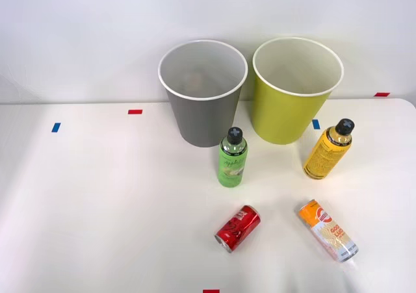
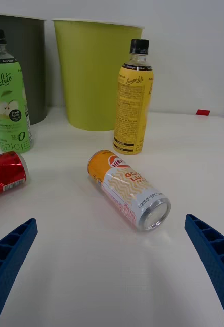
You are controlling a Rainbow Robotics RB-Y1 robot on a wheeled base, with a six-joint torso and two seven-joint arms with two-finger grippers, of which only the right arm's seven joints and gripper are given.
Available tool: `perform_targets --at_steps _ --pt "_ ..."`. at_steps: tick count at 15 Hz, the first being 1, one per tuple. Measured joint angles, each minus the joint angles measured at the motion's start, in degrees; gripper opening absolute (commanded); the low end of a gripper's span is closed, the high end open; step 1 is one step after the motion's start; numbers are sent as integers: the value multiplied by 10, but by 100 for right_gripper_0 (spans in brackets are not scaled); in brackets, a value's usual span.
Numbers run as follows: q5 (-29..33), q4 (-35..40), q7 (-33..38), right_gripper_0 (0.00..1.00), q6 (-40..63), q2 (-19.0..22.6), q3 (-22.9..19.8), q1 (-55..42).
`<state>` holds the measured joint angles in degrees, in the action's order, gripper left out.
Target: Put cans in the gray bin, plastic bottles in the light green bin
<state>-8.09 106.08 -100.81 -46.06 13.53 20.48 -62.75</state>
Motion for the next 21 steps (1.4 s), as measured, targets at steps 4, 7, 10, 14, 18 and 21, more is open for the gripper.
perform_targets --at_steps 4,7,10,14,18,21 --pt "0 0 0 100 0 0 0 0" --pt "0 0 0 100 0 0 0 0" --pt "0 0 0 100 0 0 0 0" --pt "0 -2 0 100 1 0 -1 2" --pt "15 4 -2 100 -4 31 -21 4" --pt "24 9 13 100 2 60 -44 11"
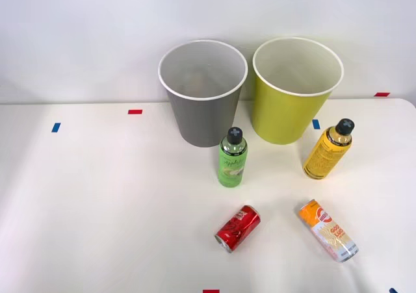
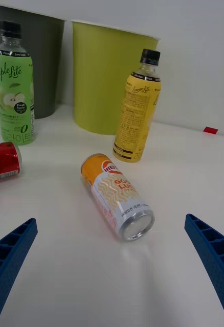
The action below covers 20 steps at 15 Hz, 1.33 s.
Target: Put cans in the gray bin, plastic bottles in the light green bin
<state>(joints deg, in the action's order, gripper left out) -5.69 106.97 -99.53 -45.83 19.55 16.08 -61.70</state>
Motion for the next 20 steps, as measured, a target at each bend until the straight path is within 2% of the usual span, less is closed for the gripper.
perform_targets --at_steps 3,6,11,15,20 --pt "11 1 64 100 5 26 -21 5" --pt "20 31 107 100 34 72 -31 9" --pt "16 60 124 100 49 140 -36 10" --pt "6 90 129 100 64 214 -45 18" --pt "-15 200 130 100 267 240 -68 31"
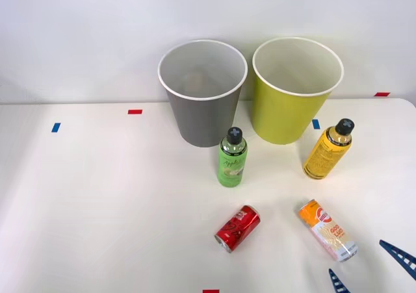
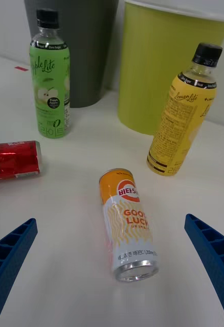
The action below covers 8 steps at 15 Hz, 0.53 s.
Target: Put cans in the gray bin, plastic bottles in the light green bin
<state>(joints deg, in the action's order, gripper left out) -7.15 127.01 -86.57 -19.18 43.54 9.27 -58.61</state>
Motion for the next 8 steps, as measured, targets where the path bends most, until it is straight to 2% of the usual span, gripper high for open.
perform_targets --at_steps 4,8 --pt "-34 109 8 100 219 3 -29 19" --pt "-43 146 83 100 334 35 -37 82"
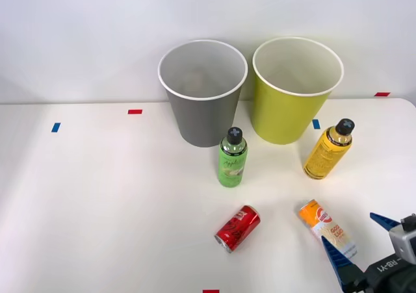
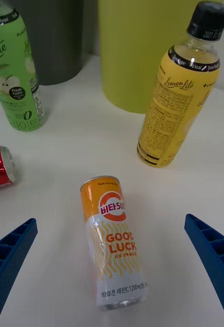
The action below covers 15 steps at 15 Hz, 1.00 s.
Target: Put cans in the gray bin, plastic bottles in the light green bin
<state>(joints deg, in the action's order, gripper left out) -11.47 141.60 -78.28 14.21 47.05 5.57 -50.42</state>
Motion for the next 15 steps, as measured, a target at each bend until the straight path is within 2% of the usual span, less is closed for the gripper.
perform_targets --at_steps 4,8,15 --pt "34 49 114 100 145 74 4 42" --pt "81 61 221 100 227 158 65 131" --pt "87 50 277 100 404 189 189 305"
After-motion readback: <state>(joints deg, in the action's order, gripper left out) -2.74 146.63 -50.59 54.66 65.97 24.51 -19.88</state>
